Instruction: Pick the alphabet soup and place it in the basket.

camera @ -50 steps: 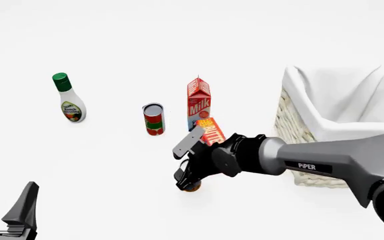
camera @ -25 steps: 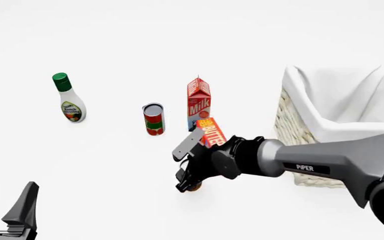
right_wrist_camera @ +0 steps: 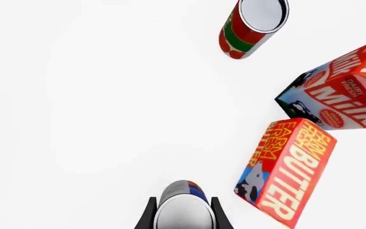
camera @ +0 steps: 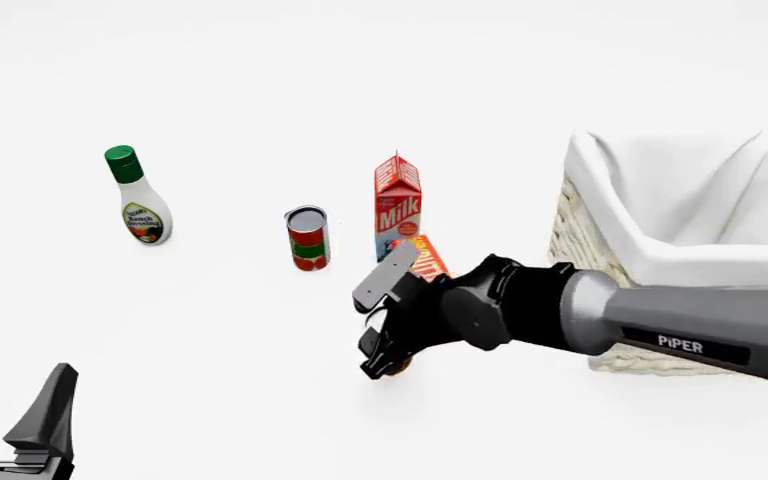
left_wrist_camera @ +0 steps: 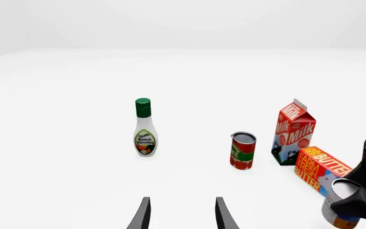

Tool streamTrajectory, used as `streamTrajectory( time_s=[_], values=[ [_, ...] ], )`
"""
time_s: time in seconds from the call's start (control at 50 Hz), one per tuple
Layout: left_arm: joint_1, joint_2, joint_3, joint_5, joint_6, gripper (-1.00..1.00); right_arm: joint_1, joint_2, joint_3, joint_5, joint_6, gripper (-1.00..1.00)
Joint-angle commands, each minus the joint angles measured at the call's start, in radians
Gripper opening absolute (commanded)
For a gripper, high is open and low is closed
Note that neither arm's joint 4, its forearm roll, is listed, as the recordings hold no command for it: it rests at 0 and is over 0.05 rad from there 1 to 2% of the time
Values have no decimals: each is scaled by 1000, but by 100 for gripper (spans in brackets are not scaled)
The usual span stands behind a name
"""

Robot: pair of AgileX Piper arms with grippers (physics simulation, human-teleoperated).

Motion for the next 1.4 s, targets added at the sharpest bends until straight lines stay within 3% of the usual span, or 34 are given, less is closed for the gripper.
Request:
streamTrajectory(
  time_s=[0.02, 0.04, 0.16, 0.18, 0.3, 0.56, 0.58, 0.64, 0.82, 0.84, 1.1, 1.4],
  values=[
    [0, 0, 0, 0, 0, 100, -3, -74, 4, 41, -1, -100],
    [0, 0, 0, 0, 0, 100, -21, -132, -12, 84, -26, -100],
    [0, 0, 0, 0, 0, 100, -21, -132, -13, 85, -26, -100],
    [0, 0, 0, 0, 0, 100, -51, -252, -49, 179, -61, -100],
    [0, 0, 0, 0, 0, 100, -80, -325, -75, 227, -86, -100],
    [0, 0, 0, 0, 0, 100, -80, -325, -75, 227, -86, -100],
    [0, 0, 0, 0, 0, 100, -129, -423, -139, 303, -111, -100],
    [0, 0, 0, 0, 0, 100, -151, -445, -151, 319, -118, -100],
    [0, 0, 0, 0, 0, 100, -151, -445, -151, 320, -118, -100],
    [0, 0, 0, 0, 0, 100, -201, -480, -198, 345, -138, -100],
    [0, 0, 0, 0, 0, 100, -266, -513, -255, 377, -159, -100],
    [0, 0, 0, 0, 0, 100, -420, -464, -314, 354, -192, -100]
  ],
)
